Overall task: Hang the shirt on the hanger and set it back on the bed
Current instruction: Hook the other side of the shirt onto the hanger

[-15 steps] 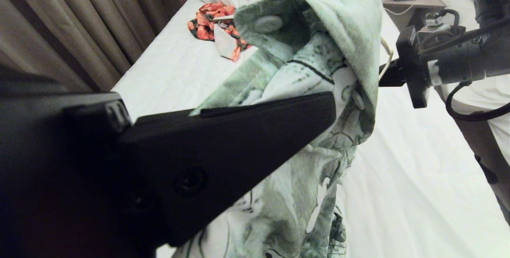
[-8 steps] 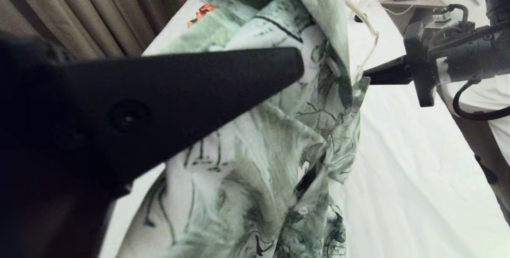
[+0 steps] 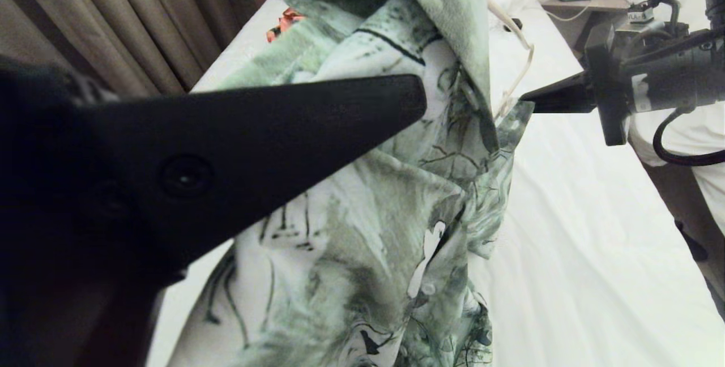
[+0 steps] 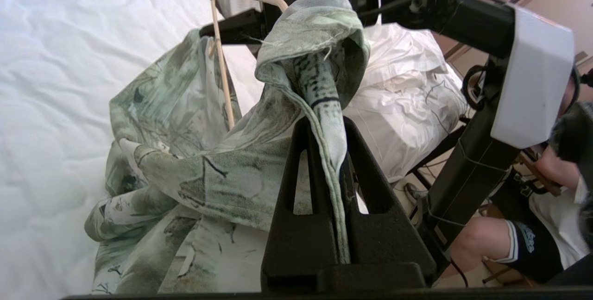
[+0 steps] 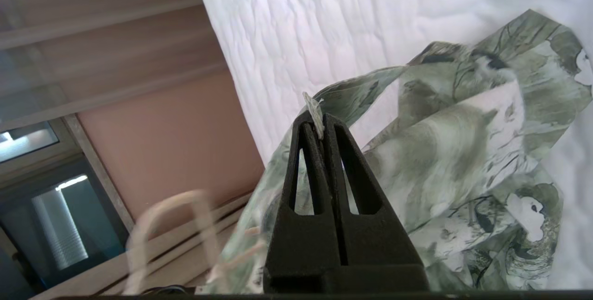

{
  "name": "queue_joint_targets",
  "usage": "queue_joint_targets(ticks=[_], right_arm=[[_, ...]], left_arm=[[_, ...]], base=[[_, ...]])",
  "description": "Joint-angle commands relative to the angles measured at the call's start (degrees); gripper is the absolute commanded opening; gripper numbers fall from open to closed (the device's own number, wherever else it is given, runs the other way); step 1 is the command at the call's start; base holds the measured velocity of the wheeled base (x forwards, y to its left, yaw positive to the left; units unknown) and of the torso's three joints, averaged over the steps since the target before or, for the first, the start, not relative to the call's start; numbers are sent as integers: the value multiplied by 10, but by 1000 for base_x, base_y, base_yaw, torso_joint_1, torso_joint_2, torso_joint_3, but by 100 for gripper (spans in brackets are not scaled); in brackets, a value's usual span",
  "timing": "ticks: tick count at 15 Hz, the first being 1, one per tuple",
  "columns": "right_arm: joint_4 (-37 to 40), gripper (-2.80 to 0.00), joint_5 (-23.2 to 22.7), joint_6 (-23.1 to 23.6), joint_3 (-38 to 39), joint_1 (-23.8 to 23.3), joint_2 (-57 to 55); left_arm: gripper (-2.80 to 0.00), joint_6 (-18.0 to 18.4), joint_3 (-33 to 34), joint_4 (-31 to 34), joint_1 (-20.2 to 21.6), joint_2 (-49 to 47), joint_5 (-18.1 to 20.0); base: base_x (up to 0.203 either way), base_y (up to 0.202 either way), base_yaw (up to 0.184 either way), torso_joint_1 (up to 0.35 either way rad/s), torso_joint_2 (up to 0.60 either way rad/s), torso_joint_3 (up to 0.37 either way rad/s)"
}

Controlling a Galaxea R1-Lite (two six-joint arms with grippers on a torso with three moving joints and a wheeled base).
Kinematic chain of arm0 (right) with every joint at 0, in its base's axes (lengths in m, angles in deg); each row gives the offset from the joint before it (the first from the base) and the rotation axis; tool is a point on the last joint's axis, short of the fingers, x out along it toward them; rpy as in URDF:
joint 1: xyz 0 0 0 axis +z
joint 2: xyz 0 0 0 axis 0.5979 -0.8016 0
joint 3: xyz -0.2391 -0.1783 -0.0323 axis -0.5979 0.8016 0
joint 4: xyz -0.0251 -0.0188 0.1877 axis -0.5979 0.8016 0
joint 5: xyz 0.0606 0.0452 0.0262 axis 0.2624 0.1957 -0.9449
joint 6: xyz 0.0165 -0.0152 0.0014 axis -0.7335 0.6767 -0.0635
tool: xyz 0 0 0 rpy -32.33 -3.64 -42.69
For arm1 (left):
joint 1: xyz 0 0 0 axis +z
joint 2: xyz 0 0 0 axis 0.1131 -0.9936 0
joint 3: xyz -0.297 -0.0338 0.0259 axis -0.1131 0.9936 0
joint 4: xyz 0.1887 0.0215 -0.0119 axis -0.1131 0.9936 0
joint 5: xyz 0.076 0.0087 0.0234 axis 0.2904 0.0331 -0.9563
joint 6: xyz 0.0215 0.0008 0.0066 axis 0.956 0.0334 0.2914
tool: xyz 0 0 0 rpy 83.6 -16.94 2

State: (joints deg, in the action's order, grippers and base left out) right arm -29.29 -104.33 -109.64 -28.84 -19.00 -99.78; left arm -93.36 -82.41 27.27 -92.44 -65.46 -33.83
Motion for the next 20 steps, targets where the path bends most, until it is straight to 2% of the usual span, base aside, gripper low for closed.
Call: queue_joint_targets(ticks=[1, 6, 9, 15, 18, 20], right_arm=[[1, -280, -2, -3, -2, -1, 3], [1, -280, -2, -1, -26, -1, 3], [2, -280, -2, 19, -34, 1, 6], [7, -280, -2, 27, -60, 10, 9], [11, -280, -2, 30, -64, 42, 13], [16, -280, -2, 58, -77, 69, 16]], left_arm=[[-280, -2, 2, -1, 0, -12, -2], [-280, -5, 7, -2, -10, -20, -1], [-280, -10, 10, -2, -18, -26, -1], [-280, -23, 14, -1, -34, -42, -1], [-280, -24, 14, -1, -39, -43, -1], [-280, -33, 14, 1, -42, -44, -1]], base=[[0, 0, 0, 0, 0, 0], [0, 0, 0, 0, 0, 0], [0, 0, 0, 0, 0, 0], [0, 0, 0, 0, 0, 0], [0, 0, 0, 0, 0, 0], [0, 0, 0, 0, 0, 0]])
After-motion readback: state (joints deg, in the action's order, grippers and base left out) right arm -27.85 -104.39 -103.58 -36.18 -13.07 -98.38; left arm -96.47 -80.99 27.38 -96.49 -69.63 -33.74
